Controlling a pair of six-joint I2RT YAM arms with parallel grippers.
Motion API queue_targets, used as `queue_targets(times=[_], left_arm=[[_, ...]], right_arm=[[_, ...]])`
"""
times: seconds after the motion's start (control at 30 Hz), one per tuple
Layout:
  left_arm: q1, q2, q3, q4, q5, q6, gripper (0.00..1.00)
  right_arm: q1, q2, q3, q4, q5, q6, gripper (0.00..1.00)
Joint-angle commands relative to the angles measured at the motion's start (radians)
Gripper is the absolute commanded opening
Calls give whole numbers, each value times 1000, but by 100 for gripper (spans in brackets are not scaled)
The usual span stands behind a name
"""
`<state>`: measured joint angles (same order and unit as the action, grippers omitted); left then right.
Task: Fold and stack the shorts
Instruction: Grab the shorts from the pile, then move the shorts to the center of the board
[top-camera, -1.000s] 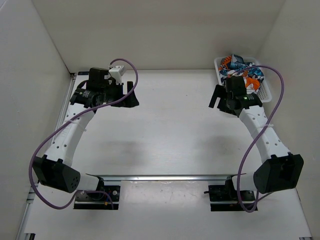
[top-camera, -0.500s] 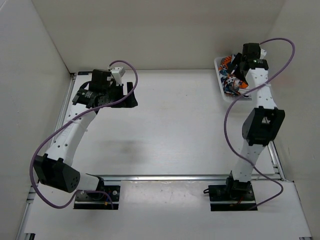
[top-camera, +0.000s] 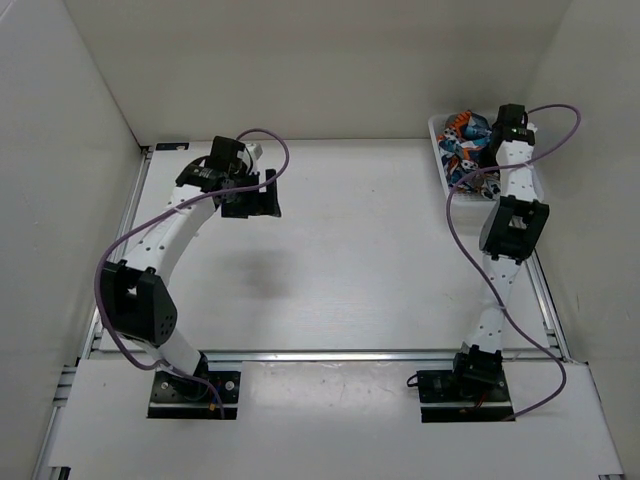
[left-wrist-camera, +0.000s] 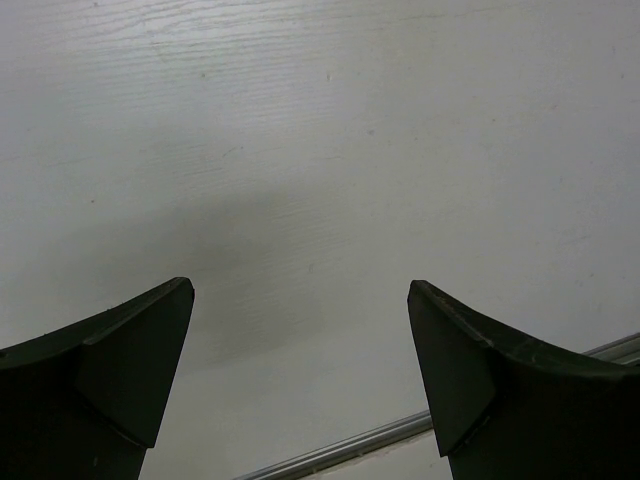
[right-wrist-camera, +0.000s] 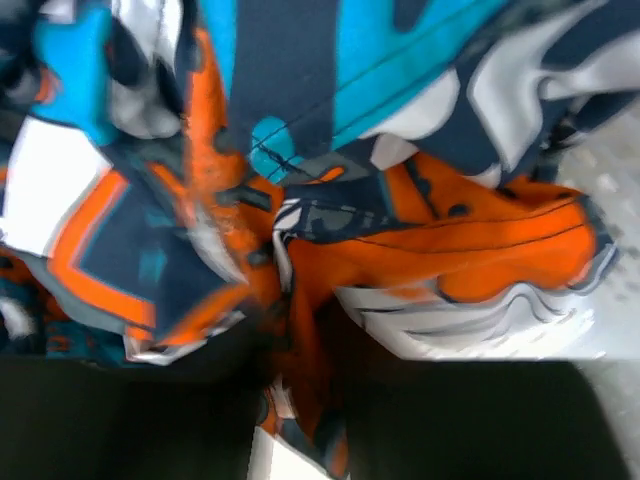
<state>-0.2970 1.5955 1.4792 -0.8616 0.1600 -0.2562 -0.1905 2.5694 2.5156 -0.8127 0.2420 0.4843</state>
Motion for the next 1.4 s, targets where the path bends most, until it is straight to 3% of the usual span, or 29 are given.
queue_targets(times=[0.0,0.03,0.2,0.4,0.57,0.8,0.83,0.87,0.93,0.97,1.0,1.07,1.13,1.23,1.27,1.37], left_arm=[[-11,-11,55,3,-14,-17,100],[-11,-11,55,3,-14,-28,100],[-11,-43,64,3,-16,-66,100],[-1,-190,26,3,-25,-107,100],[77,-285,-3,-7,-37,-141,100],[213,-318,21,-53,-8,-167,100],[213,-318,21,-53,6,-167,100],[213,-327,21,-53,15,-167,100],[213,-327,21,-53,27,-167,100],[202,-318,21,-53,27,-167,100],[185,-318,21,-53,39,-158,100],[148,-307,21,-62,59,-158,100],[122,-307,-22,-62,59,-149,100],[35,-307,-121,-25,50,-184,98],[6,-307,-152,-5,50,-202,97],[-126,-290,-243,61,49,-268,95]], right_arm=[[3,-174,29,98,-43,-3,10],[3,-237,29,107,-68,10,0],[36,-448,29,125,-197,10,0],[149,-763,29,145,-407,-35,0],[317,-940,-37,155,-408,-88,0],[528,-1126,-476,164,-311,-96,0],[540,-1137,-544,164,-311,-96,7],[549,-1137,-611,179,-311,-96,25],[533,-1068,-741,207,-314,-108,90],[519,-1019,-724,93,-314,-108,95],[507,-970,-640,31,-296,-108,95],[507,-931,-633,-3,-235,-108,95],[543,-1023,-757,47,-175,-122,95],[562,-1143,-904,98,-122,-112,84],[562,-1163,-1001,107,-145,-112,73],[608,-1230,-1162,107,-187,-87,67]])
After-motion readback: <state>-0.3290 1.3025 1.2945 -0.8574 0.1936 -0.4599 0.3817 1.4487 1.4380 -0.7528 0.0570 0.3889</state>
